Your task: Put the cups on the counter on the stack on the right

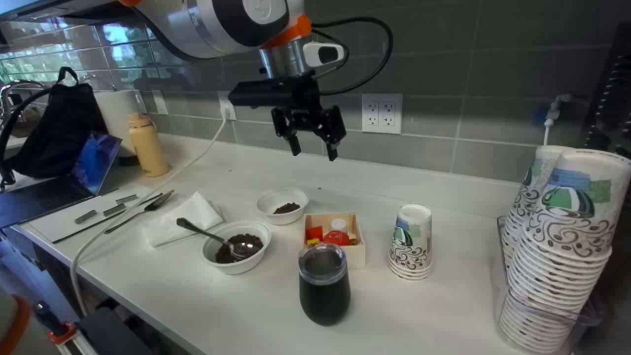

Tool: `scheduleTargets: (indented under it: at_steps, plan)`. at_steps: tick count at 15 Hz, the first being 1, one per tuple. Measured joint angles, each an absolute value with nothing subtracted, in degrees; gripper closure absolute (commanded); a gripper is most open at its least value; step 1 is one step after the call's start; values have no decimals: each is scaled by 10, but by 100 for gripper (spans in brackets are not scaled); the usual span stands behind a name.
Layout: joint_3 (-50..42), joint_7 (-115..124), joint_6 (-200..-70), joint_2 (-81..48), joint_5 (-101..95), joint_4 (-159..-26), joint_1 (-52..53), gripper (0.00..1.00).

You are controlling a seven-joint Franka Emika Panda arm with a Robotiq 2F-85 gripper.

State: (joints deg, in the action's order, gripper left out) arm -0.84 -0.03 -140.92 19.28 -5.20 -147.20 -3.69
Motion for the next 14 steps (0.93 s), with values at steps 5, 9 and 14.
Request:
scheduleTargets:
  at_steps: [5, 9, 14]
  plan:
    - [-8, 0, -1409, 193, -52, -1471, -37, 0]
    - [-10, 0, -1410, 193, -52, -1471, -38, 0]
    - [-51, -19, -1431, 193, -48, -1472, -56, 0]
